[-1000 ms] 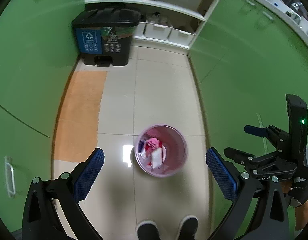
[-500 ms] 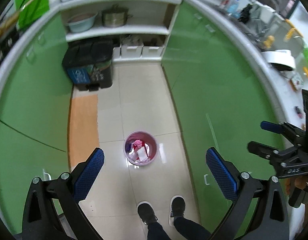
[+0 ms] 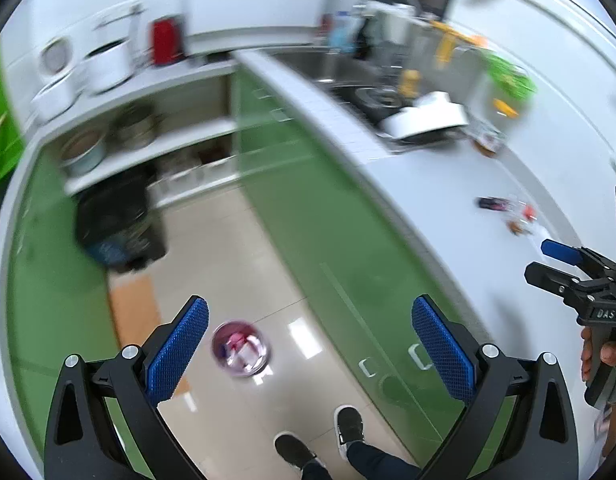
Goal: Collect trash
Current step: 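Move both grippers back over the counter, then grasp the white plastic box with the right gripper while the left gripper grasps the water bottle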
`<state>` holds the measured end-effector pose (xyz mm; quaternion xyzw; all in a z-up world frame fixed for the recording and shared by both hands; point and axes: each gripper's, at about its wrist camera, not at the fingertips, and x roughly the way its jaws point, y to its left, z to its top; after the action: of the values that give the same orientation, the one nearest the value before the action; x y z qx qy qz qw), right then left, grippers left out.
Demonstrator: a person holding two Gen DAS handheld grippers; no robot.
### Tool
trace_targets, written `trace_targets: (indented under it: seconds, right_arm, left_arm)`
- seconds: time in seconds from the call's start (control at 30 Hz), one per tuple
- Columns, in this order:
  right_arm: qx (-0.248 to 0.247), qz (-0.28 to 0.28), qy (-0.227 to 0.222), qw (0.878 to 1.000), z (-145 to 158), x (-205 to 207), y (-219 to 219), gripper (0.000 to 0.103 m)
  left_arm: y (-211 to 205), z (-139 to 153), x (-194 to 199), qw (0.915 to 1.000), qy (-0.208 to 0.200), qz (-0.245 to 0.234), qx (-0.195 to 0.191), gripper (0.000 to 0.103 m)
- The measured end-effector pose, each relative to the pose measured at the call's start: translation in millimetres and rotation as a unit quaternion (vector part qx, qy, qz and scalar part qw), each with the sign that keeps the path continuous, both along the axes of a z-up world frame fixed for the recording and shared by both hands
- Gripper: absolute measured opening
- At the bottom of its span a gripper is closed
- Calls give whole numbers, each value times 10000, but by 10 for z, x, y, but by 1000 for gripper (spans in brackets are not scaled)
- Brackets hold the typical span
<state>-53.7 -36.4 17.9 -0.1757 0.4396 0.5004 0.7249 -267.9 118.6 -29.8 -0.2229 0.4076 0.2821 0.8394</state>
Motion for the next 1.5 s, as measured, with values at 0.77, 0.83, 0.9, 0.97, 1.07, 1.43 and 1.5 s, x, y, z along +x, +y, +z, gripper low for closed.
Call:
trace_targets:
  seconds: [0.77,0.83,0.9,0.97,1.07,1.43,1.5]
  right_arm:
    - [-368,-1727,-367,9836,-186,1882,-1912,100]
    - [-428,-1734,-307,9834,-261,2044,-1915,100]
    - [-520,-1756,-273,9827,-346,2206,-1901,100]
    - [-553,-1770,-240,9824,-408,2333,-1875,100]
    - [-683,-1825,-207,9806,-535,2549,-1836,100]
    - [-1253,-1281,-118,9837,-1177,3130,-1547,100]
    - [-1299,-1161,-119,9846,-1267,3191,-1502,99]
  left_arm:
    - [-1415,87,2497,9751,-227,-2206,104,97]
    - [-1444,69,2658,9740,-174,-2258,106,97]
    - [-1448,49,2796,9727,-127,-2315,90,97]
    - [-1428,19,2924,9715,-99,-2367,70,97]
    - [-1392,-61,3112,9687,2,-2482,-9,97]
    - [-1232,-407,3561,9706,199,-2381,-280,97]
    - [-1215,-493,3620,9707,250,-2363,-344,97]
